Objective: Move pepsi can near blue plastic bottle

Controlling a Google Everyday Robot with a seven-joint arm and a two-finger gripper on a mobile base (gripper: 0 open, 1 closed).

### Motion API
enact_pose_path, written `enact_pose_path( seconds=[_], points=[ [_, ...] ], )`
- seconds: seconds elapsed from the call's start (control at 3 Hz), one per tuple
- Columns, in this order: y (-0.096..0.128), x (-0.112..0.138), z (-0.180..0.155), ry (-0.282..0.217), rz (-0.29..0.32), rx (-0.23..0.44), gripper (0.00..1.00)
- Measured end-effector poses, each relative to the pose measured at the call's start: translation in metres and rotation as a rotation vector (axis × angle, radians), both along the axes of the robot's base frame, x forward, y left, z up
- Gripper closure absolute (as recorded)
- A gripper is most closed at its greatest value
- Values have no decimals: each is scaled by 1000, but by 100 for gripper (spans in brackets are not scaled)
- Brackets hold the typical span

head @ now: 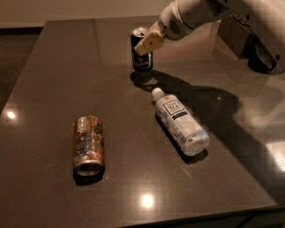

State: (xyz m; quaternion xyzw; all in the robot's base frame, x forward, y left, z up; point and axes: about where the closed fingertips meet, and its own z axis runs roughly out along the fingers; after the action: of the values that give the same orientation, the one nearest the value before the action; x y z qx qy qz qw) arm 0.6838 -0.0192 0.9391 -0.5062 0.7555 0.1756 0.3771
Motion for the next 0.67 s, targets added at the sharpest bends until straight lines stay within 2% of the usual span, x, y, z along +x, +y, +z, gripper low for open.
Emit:
enact_pose_path(
  seconds=[0.67],
  points=[
    [-3,-56,-7,-31,121,-53,100]
  ],
)
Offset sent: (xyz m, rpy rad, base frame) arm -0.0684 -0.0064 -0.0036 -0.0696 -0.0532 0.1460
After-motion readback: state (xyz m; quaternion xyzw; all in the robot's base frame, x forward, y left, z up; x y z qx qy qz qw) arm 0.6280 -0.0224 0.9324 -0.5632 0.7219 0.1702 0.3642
